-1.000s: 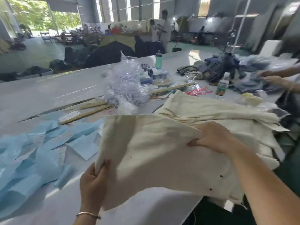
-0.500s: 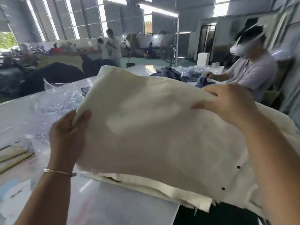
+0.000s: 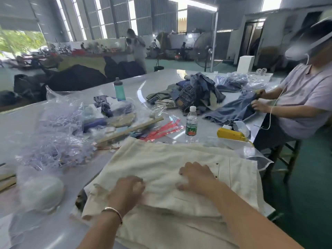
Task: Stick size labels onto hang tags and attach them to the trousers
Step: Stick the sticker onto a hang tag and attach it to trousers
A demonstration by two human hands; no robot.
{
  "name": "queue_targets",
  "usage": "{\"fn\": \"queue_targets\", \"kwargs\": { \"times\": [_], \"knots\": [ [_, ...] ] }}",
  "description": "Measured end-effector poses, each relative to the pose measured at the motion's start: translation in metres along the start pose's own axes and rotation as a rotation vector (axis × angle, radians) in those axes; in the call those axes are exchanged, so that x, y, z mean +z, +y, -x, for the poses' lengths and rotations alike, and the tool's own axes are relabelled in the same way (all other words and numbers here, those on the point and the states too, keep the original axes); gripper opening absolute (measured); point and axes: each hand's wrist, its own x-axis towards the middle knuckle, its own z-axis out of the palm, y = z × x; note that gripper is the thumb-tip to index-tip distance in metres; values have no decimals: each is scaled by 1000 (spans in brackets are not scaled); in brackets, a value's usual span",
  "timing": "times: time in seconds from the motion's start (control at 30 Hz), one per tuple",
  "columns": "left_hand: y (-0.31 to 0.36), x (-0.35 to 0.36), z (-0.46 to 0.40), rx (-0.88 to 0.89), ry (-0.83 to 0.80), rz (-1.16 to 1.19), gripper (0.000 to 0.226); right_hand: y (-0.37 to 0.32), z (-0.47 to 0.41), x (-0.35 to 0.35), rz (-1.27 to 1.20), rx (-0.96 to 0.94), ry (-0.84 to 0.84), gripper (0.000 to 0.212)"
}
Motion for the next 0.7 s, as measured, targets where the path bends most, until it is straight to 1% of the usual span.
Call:
{"fn": "queue_targets", "kwargs": {
  "times": [0.03, 0.1, 0.2, 0.27, 0.33, 0.37, 0.47, 0.53, 0.6, 0.67, 0.7],
  "knots": [
    [-2, 12, 3, 13, -40, 7, 31, 1, -3, 3, 5, -3, 20, 57],
    [-10, 23, 5, 32, -54, 43, 32, 2, -6, 4, 23, -12, 38, 56],
    [-16, 19, 4, 34, -47, 72, 28, -1, -7, 4, 24, -1, 20, 53],
    [-17, 12, 7, 24, -70, 101, 30, -9, -5, 1, 30, 7, 32, 45],
    [-20, 2, 19, -3, -69, 128, 31, -27, -5, 2, 14, -11, 126, 31],
    [-24, -4, 28, -28, -43, 158, 27, -42, -3, 5, -28, -34, 192, 29],
    [-47, -35, 71, -115, 65, 320, 11, -110, 2, 14, -244, -184, 360, 25],
    [-71, -66, 113, -200, 155, 395, 10, -170, 9, 12, -456, -308, 383, 15],
    [-98, -104, 160, -303, 261, 457, 13, -230, 19, 9, -569, -396, 387, 1],
    [-133, -147, 222, -410, 409, 519, 18, -302, 36, 6, -615, -507, 424, 18],
    [-152, -168, 255, -451, 477, 522, 20, -339, 47, 5, -658, -555, 416, 25]
  ]
}}
